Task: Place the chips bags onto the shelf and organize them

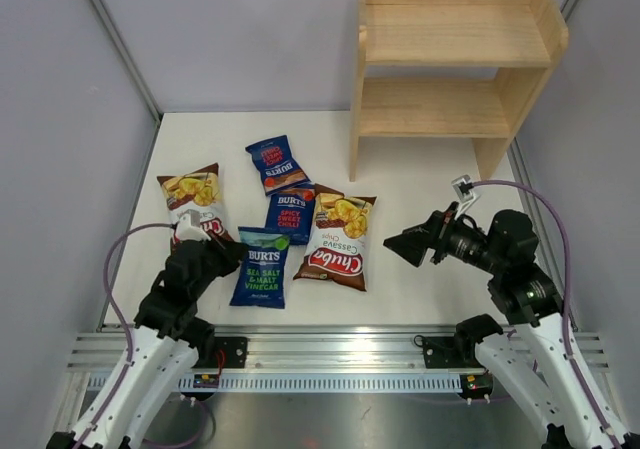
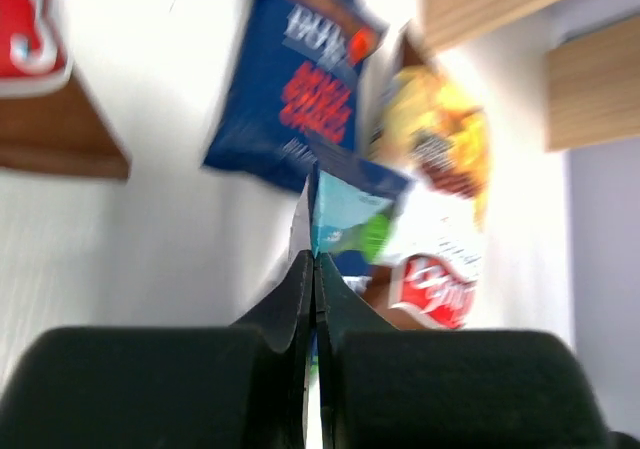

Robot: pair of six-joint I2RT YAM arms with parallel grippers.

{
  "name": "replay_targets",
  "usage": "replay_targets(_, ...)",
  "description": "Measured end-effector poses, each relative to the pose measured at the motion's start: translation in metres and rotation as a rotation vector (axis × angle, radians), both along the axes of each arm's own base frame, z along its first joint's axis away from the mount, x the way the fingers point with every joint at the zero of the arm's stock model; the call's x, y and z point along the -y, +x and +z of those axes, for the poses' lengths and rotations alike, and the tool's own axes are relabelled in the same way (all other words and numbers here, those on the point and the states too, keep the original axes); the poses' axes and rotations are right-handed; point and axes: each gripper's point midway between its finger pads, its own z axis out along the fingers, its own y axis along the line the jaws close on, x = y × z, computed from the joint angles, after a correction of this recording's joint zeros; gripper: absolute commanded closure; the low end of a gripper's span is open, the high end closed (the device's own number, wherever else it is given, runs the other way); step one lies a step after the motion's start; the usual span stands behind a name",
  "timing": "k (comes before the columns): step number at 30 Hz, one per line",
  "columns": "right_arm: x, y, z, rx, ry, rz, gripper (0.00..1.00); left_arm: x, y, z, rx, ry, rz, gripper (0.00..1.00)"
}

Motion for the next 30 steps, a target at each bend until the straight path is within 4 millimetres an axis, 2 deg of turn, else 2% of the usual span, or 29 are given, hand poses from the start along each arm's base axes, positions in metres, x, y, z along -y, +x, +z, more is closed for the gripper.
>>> replay_targets(8,-0.033,0.027,-0.035,-0.121,0.130,0.121,0.01,0.001,0.010,0.125,0.197,-0.070,0.014,1.00)
replay_targets(12,-0.047,0.037,-0.043,-0.140,0.197,0.155,0.01,0.010,0.020,0.190,0.282,-0.119,-0.008,1.00)
replay_targets(18,-0.080,0.026,-0.019,-0.025,0.262,0.254,0.01,0.039,0.029,0.303,0.454,-0.254,-0.113,1.00)
replay_targets(21,-0.100,0.021,-0.010,0.028,0.290,0.292,0.01,0.055,0.026,0.362,0.552,-0.333,-0.181,1.00)
replay_targets(24,-0.120,0.022,-0.004,0.073,0.321,0.306,0.01,0.071,0.020,0.410,0.637,-0.412,-0.246,1.00)
replay_targets(27,-0.138,0.020,0.003,0.126,0.352,0.319,0.01,0.086,0.010,0.441,0.690,-0.490,-0.308,1.00)
replay_targets(30,-0.152,0.020,0.024,0.227,0.402,0.319,0.00,0.104,-0.002,0.453,0.697,-0.556,-0.364,1.00)
